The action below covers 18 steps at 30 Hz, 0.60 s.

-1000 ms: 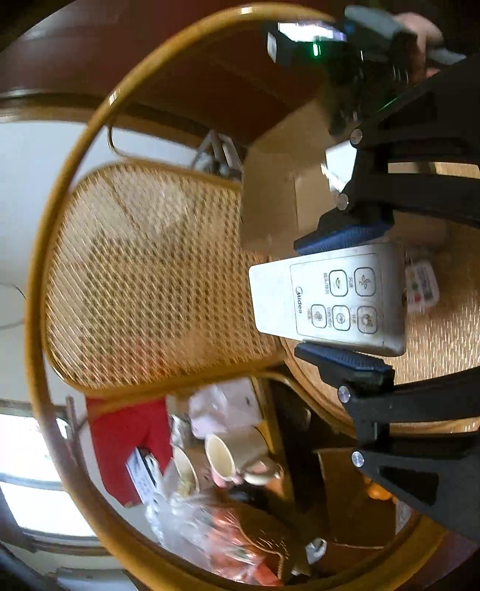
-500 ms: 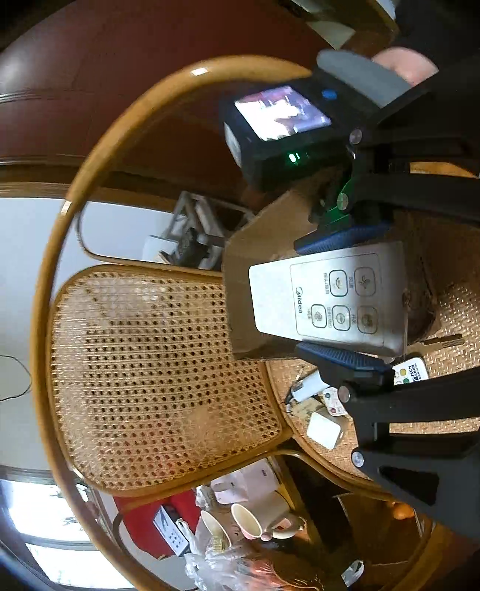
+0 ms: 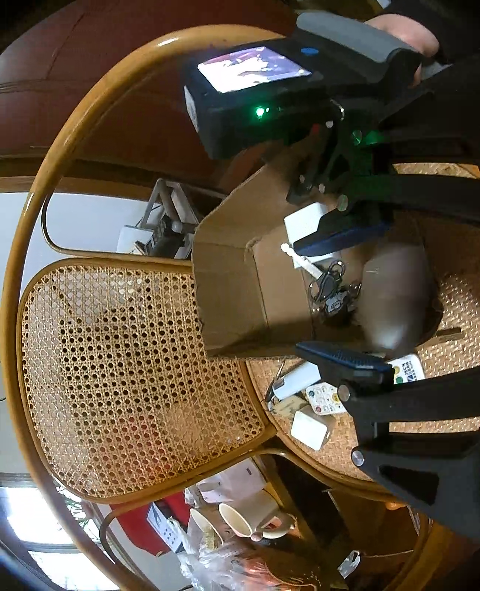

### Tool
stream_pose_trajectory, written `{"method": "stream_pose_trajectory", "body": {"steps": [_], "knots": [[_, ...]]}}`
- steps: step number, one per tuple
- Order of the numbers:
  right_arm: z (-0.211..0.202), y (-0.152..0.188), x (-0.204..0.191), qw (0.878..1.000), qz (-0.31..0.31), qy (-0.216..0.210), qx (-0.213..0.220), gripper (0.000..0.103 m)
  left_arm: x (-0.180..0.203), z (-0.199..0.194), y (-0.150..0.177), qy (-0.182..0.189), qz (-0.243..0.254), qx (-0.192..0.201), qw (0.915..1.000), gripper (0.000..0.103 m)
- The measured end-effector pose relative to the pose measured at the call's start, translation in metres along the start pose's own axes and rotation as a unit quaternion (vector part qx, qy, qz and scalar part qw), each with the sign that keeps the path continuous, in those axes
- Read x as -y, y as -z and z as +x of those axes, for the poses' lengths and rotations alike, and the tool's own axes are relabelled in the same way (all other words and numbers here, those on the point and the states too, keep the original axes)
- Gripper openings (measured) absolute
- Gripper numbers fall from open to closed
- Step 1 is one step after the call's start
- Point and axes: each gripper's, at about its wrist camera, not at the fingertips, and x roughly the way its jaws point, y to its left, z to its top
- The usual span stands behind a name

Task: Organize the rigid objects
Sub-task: 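Move the left tool back over the seat toward the TV remote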

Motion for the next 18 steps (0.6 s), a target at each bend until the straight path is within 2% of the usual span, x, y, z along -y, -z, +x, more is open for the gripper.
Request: {"method": "stream_pose_trajectory", "body": {"steps": [3, 5, 11, 18], "knots": [[0.001, 0.0, 0.001, 1.0, 0.001, -0.002, 0.0, 0.008, -0.004, -0.001, -0.002, -0.003, -0.007, 0.005, 1.0, 0.049], [0.001, -0.001, 0.002, 1.0, 0.001, -0.002, 0.0, 0.008, -0.009, -0.004, -0.003, -0.004, -0.016, 0.006, 0.9998, 0.068], [0.001, 0.0, 0.002, 1.0, 0.001, -0.002, 0.0, 0.008, -0.017, -0.013, -0.005, -0.041, -0.009, 0.024, 0.9988, 0.095], [0.001, 0.0, 0.002, 1.0, 0.001, -0.002, 0.0, 0.008, -0.046, -0.021, -0.008, -0.056, -0.039, 0.032, 0.9972, 0.101]]}}
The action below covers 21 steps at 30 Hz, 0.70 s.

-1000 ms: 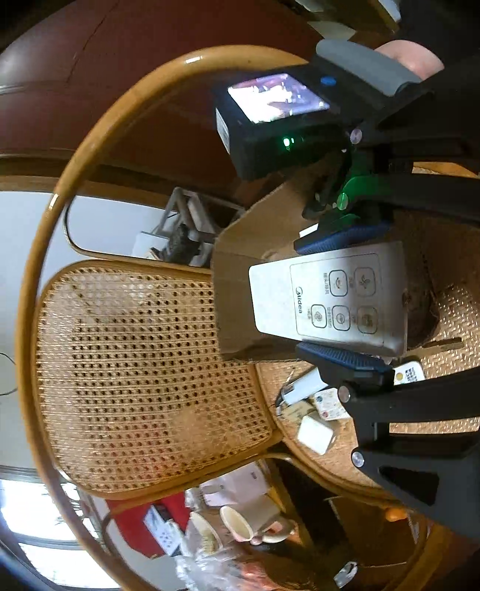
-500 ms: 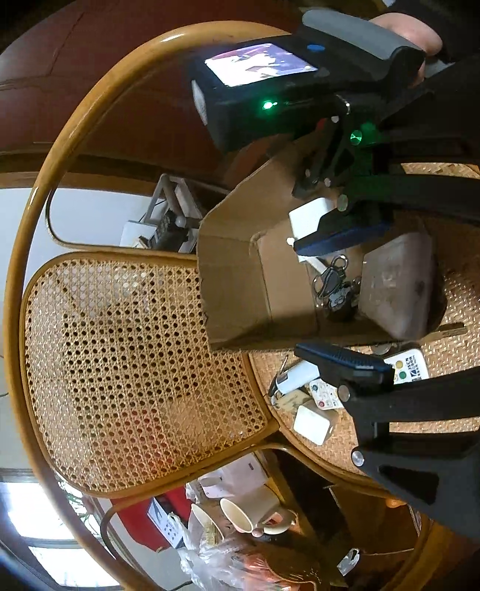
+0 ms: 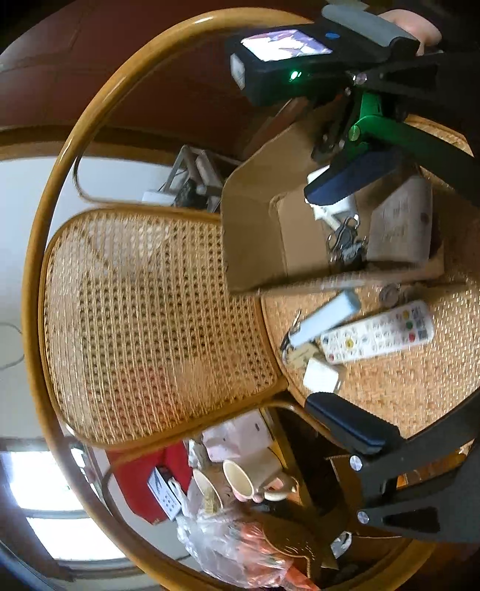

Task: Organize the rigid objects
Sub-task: 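Move the left tool back over the seat toward the TV remote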

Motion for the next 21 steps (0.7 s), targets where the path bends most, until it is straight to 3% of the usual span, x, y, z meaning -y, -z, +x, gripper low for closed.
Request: {"method": "stream_pose_trajectory", "body": {"steps": [6, 12, 16, 21], "knots": [[0.0, 0.0, 0.0, 1.0, 0.0, 0.0, 0.0, 0.008, -0.038, 0.007, 0.002, -0.035, -0.044, -0.01, 0.9984, 0.102], [0.0, 0.0, 0.0, 1.0, 0.0, 0.0, 0.0, 0.008, -0.069, 0.029, 0.012, -0.059, -0.079, -0.049, 0.9939, 0.102], [0.0, 0.0, 0.0, 1.0, 0.0, 0.0, 0.0, 0.008, -0.073, 0.048, 0.022, -0.087, -0.061, -0.079, 0.9911, 0.102], [0.0, 0.0, 0.0, 1.0, 0.0, 0.0, 0.0, 0.008, -0.075, 0.077, 0.035, -0.093, -0.045, -0.12, 0.9873, 0.102]]}}
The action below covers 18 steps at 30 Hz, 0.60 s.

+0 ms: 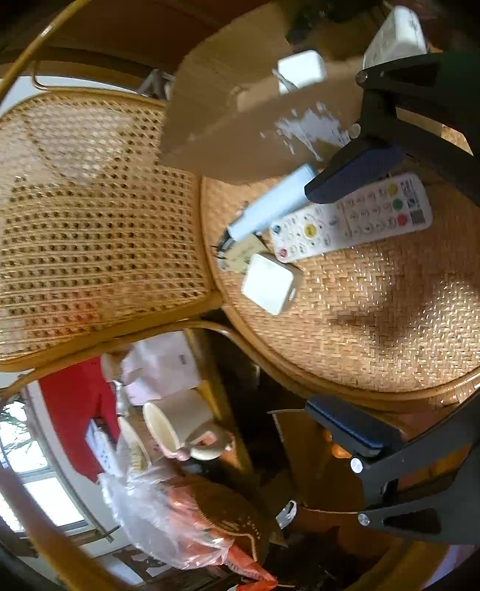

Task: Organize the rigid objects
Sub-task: 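Move the left tool back over the seat toward the TV remote, then grasp the white TV remote with coloured buttons in the left gripper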

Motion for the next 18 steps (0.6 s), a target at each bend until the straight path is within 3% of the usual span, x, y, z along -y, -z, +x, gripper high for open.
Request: {"method": "stream_pose_trajectory", "body": {"steps": [7, 18], "knots": [[0.0, 0.0, 0.0, 1.0, 0.0, 0.0, 0.0, 0.008, 0.004, 0.032, 0.009, 0.03, 0.002, -0.037, 0.9989, 0.102], [0.0, 0.0, 0.0, 1.0, 0.0, 0.0, 0.0, 0.008, 0.013, 0.048, 0.017, 0.061, 0.014, -0.07, 0.9956, 0.102]]}}
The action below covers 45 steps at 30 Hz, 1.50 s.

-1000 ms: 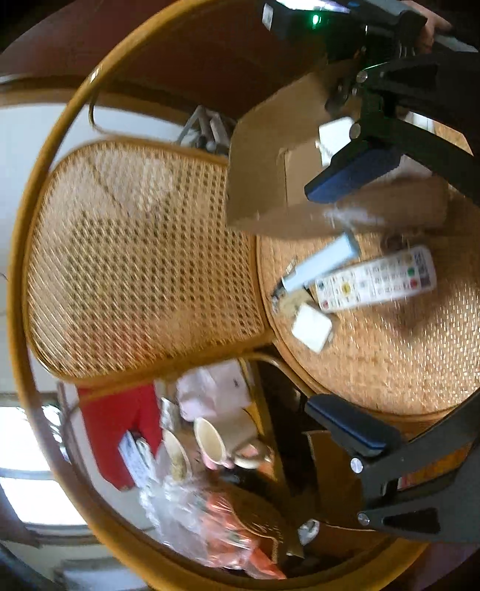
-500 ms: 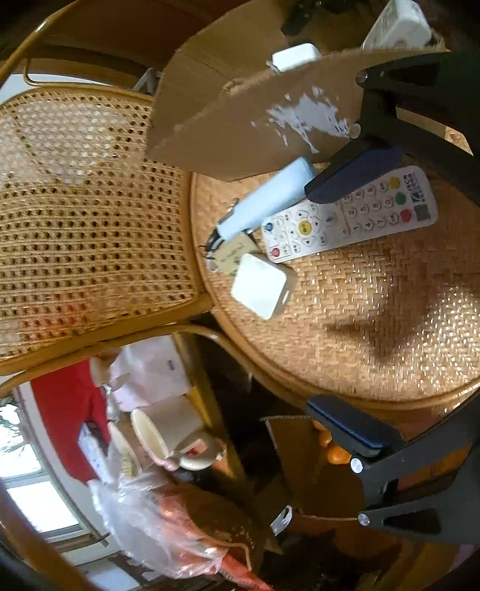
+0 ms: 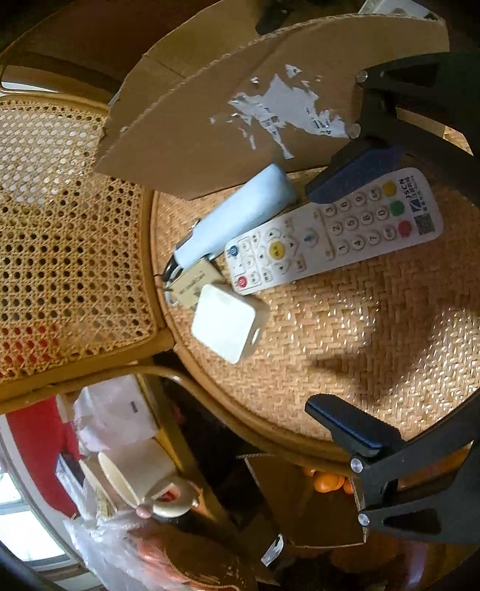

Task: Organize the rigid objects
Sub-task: 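Grasp the white TV remote with coloured buttons in the left gripper, then carry the TV remote into the box and open the left gripper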

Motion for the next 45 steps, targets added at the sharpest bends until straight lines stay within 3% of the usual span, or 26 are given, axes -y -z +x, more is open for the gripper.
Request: {"method": "stream_pose_trajectory", "body": {"steps": [6, 13, 19, 22, 25, 28, 30, 34, 36, 40, 45], "knots": [[0.0, 0.0, 0.0, 1.0, 0.001, 0.0, 0.0, 0.008, 0.0, 0.007, 0.003, -0.002, 0.0, -0.011, 0.9999, 0.102], [0.0, 0.0, 0.0, 1.0, 0.0, 0.0, 0.0, 0.008, 0.006, 0.004, 0.005, -0.031, 0.023, 0.0, 0.9993, 0.103], [0.0, 0.0, 0.0, 1.0, 0.0, 0.0, 0.0, 0.008, 0.003, 0.001, 0.003, -0.033, 0.014, -0.017, 0.9992, 0.095], [0.0, 0.0, 0.0, 1.0, 0.0, 0.0, 0.0, 0.008, -0.001, 0.002, 0.002, -0.001, -0.002, -0.028, 0.9996, 0.087], [0.0, 0.0, 0.0, 1.0, 0.0, 0.0, 0.0, 0.008, -0.003, 0.003, 0.003, 0.054, -0.023, -0.035, 0.9977, 0.087], [0.0, 0.0, 0.0, 1.0, 0.0, 0.0, 0.0, 0.008, -0.001, 0.003, 0.004, 0.035, -0.016, -0.035, 0.9986, 0.086], [0.0, 0.0, 0.0, 1.0, 0.0, 0.0, 0.0, 0.008, 0.0, 0.005, 0.005, 0.028, -0.012, -0.035, 0.9989, 0.082], [0.0, 0.0, 0.0, 1.0, 0.0, 0.0, 0.0, 0.008, 0.003, 0.009, 0.006, 0.084, -0.024, -0.051, 0.9949, 0.048], [0.0, 0.0, 0.0, 1.0, 0.0, 0.0, 0.0, 0.008, 0.009, 0.009, 0.005, 0.079, -0.012, -0.05, 0.9956, 0.039], [0.0, 0.0, 0.0, 1.0, 0.0, 0.0, 0.0, 0.008, 0.019, 0.011, 0.005, 0.049, 0.009, -0.046, 0.9977, 0.037], [0.0, 0.0, 0.0, 1.0, 0.0, 0.0, 0.0, 0.008, 0.018, 0.009, 0.003, 0.047, -0.002, -0.046, 0.9978, 0.035]]}}
